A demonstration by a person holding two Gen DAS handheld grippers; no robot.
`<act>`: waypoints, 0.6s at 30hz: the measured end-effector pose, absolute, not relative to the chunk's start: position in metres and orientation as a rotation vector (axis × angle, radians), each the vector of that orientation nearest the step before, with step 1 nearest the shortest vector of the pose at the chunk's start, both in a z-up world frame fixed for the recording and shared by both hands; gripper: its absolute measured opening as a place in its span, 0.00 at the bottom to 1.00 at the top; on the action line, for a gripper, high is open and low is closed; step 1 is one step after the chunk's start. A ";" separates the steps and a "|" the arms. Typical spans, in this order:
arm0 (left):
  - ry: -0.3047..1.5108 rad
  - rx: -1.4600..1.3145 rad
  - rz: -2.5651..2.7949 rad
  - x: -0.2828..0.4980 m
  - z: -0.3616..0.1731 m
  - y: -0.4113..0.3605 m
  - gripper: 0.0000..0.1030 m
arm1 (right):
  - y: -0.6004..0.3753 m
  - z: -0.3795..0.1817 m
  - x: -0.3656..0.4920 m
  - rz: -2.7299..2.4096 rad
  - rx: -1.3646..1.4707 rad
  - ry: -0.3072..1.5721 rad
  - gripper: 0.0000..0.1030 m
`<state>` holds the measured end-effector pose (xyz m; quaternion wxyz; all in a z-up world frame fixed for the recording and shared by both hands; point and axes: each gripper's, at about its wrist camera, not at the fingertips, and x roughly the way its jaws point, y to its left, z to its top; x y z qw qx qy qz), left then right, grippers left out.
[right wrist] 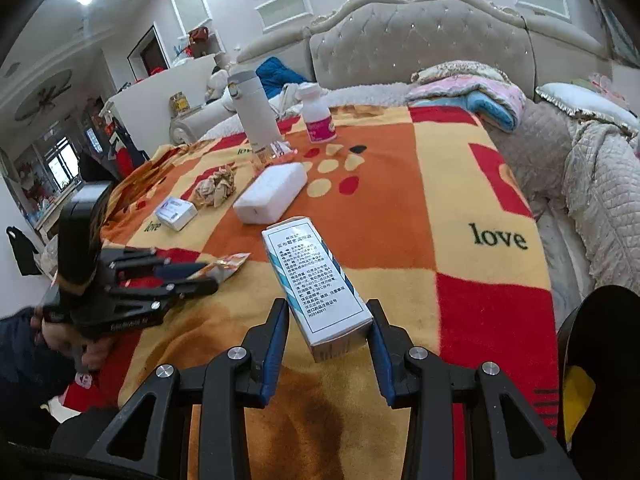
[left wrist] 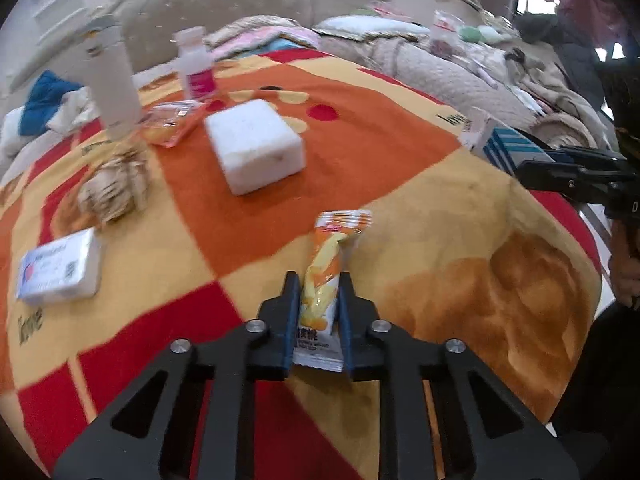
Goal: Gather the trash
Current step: 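Carry the white medicine box and yellow snack wrapper over the black bin with both grippers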
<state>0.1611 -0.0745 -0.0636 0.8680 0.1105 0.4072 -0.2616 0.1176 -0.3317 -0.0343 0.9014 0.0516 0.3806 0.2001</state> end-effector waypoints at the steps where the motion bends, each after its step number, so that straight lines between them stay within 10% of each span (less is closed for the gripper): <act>1: 0.840 0.203 -0.512 0.159 -0.060 -0.069 0.13 | -0.333 -0.033 0.116 0.415 0.110 0.781 0.36; 18: 0.775 0.052 -0.378 0.149 -0.003 -0.092 0.13 | -0.376 -0.015 0.096 0.343 0.179 0.687 0.36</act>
